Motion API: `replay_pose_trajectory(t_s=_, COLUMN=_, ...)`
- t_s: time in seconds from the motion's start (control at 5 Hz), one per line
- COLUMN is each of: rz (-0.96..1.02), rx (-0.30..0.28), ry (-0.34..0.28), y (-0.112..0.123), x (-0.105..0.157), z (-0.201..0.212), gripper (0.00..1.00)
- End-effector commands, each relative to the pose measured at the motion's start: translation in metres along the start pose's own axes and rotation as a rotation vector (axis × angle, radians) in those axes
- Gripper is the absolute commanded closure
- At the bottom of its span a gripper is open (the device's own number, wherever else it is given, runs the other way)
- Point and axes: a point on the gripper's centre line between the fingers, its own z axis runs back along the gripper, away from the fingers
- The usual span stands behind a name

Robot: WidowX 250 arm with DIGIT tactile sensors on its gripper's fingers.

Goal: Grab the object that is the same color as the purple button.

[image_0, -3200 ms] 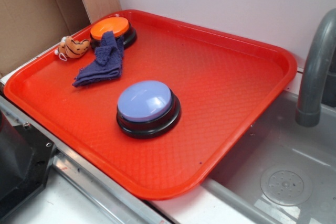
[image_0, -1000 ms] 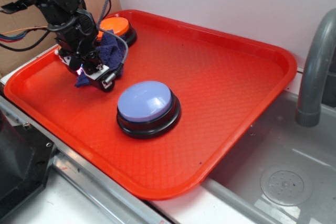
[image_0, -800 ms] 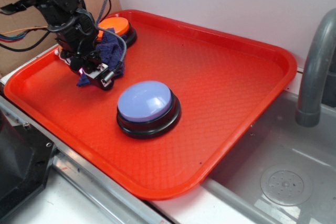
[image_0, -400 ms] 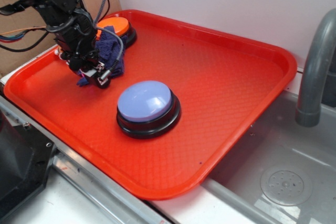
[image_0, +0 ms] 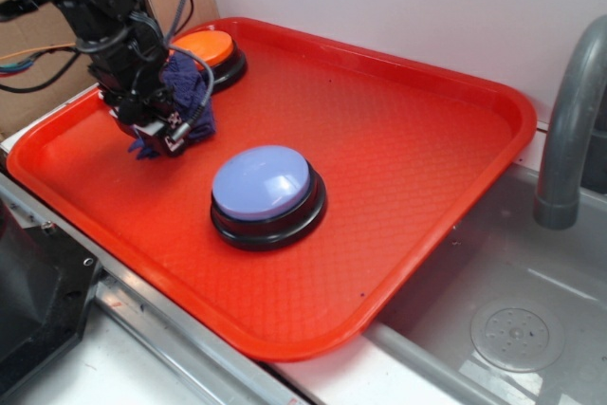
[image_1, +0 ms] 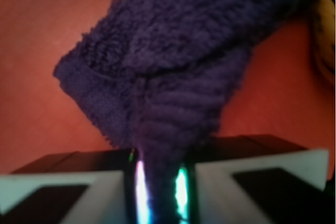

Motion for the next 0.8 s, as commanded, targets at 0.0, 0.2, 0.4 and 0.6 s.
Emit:
replay_pose_trajectory(t_s=0.0, rz=-0.03, rx=-0.041, ry=0.005, y=-0.014, x=0.023, z=0.077, gripper=1.0)
replay_pose_trajectory(t_s=0.2, rz=-0.031, rx=-0.064, ry=0.056, y=-0.032, x=0.033, z=0.116, gripper=1.0)
replay_pose_trajectory(t_s=0.4, rz=-0.019, rx=-0.097, ry=0.069, y=-0.049, x=0.045, z=0.144, gripper=1.0)
replay_pose_trajectory(t_s=0.6, rz=0.035, rx=-0.114, ry=0.035, y=-0.061, x=0.054, z=0.147, gripper=1.0)
